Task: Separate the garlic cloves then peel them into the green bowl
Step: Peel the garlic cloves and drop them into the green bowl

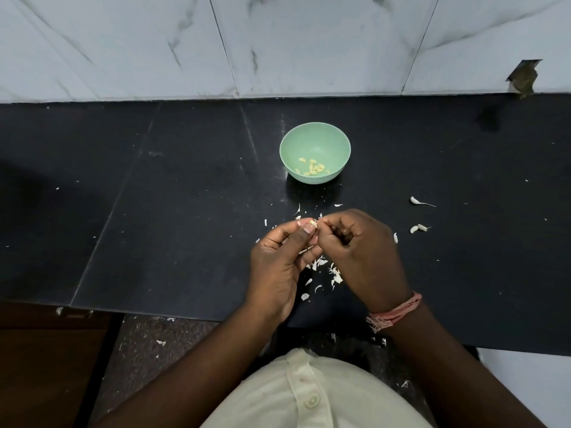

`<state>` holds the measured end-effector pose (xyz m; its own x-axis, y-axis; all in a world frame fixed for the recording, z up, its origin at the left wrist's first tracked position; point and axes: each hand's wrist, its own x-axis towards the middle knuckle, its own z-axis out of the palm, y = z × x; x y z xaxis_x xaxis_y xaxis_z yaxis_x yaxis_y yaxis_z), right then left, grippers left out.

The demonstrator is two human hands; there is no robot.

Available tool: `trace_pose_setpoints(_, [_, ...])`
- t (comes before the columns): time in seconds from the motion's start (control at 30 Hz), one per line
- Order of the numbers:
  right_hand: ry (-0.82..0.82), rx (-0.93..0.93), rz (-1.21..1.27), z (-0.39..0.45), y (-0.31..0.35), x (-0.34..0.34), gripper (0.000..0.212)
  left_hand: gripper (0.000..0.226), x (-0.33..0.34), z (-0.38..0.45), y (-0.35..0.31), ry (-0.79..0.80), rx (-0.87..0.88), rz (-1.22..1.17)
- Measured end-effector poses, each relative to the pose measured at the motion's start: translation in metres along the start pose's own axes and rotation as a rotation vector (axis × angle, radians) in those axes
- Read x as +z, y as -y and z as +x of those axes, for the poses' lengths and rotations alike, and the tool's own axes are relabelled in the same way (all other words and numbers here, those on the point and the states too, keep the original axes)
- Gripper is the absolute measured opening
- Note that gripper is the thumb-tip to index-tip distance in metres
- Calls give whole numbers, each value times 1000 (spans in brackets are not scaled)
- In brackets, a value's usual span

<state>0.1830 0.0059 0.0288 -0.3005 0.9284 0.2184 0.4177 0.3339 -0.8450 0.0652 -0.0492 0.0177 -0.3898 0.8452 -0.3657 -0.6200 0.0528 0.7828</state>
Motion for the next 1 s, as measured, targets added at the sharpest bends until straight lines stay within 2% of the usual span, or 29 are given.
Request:
trace_pose_setpoints(0.13, [-15,-51,-46,1,0,0,7,22,2,-1,-2,-29,9,-20])
trace_pose_setpoints(0.37, [-58,-164,-186,-2,1,3,8,8,6,-5,-3,-91,42,58])
trace_pose_setpoints(0.6, [71,-160,-118,5,3,-5,12,11,3,-8,-10,-52,26,43])
trace_pose_setpoints(0.73, [92,-176,-95,7,6,-8,27,14,3,-9,-12,-35,32,58])
trace_pose_setpoints(1.0, [102,-132,-61,10,9,-6,32,7,2,-7,-13,-12,38,94])
